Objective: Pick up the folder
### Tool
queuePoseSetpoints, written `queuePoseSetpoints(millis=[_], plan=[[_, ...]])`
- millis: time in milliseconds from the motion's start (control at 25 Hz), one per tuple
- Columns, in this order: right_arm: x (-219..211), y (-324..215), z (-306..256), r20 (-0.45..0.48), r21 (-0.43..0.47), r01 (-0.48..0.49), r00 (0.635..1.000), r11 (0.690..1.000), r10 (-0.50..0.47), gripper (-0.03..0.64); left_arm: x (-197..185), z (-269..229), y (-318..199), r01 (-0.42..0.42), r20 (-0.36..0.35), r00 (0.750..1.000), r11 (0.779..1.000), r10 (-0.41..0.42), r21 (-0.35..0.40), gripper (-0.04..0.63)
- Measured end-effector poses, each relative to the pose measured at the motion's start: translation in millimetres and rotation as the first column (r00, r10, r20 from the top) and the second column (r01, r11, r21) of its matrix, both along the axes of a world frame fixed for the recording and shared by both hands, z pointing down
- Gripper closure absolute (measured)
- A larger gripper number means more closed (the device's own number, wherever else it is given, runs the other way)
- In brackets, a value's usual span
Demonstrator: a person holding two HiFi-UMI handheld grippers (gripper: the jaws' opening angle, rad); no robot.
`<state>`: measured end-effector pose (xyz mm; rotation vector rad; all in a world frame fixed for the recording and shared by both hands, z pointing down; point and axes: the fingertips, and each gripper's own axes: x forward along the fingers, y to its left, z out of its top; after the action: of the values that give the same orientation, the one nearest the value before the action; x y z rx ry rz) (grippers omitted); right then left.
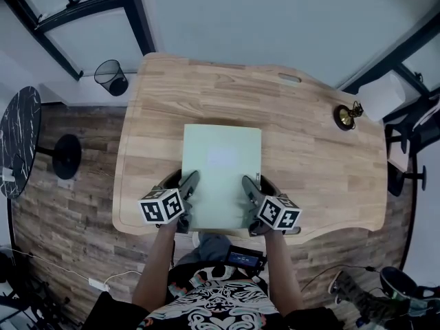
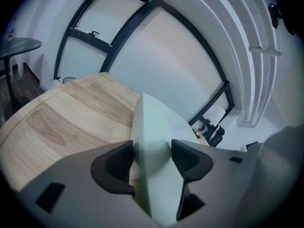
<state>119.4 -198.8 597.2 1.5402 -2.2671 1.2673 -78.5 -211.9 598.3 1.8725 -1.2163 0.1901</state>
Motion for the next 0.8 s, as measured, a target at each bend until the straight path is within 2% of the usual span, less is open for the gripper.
queuePoseSetpoints(millis=[800], plan=[[-15, 30, -57, 0.000, 0.121, -0.020, 1.000, 0.992, 0.021, 0.348, -16, -59, 26, 0.013, 0.003, 1.000, 0.991, -0.014, 0.131, 0.344]])
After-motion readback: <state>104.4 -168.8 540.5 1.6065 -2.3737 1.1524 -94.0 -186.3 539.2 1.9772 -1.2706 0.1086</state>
